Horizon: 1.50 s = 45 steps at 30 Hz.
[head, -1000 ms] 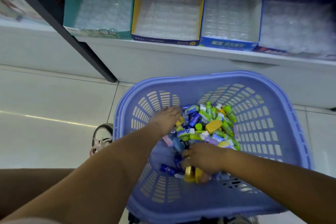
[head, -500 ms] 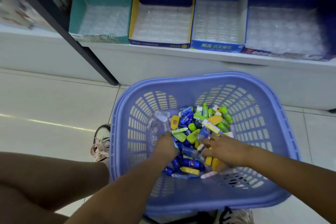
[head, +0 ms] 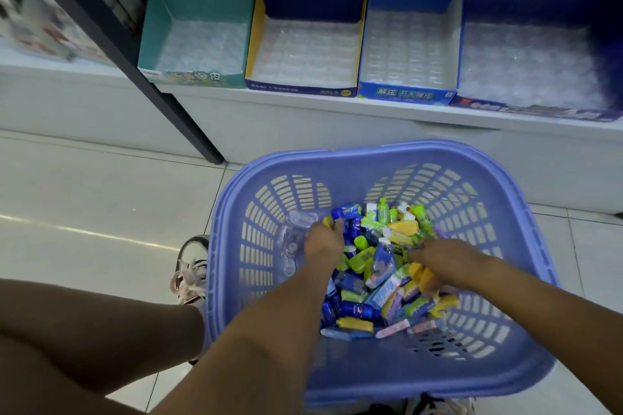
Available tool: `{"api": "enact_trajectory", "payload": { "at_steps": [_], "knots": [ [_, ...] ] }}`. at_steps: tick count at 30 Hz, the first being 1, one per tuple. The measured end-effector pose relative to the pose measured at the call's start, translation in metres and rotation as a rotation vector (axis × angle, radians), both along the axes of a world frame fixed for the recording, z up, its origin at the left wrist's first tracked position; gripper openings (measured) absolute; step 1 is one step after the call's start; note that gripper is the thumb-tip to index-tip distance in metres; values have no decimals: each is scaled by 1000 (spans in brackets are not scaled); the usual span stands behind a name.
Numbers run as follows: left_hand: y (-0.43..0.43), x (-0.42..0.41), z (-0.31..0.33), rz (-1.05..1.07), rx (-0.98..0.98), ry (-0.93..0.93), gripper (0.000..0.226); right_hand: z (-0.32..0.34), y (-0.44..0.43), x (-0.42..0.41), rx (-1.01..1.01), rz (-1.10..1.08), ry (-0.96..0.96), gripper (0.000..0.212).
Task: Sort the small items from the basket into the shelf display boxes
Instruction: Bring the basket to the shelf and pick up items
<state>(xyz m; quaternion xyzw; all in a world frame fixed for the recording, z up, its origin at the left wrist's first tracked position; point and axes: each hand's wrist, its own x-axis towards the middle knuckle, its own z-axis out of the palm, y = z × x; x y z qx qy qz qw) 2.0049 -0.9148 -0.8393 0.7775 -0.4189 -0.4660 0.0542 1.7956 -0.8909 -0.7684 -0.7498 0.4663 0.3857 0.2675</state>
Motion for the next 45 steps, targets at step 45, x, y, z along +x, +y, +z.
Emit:
{"api": "enact_trajectory", "payload": {
  "at_steps": [45],
  "knots": [
    [5,-4,189,589,-113,1457,51,132,0,134,-1036,-1141,-1087,17]
  ]
}}
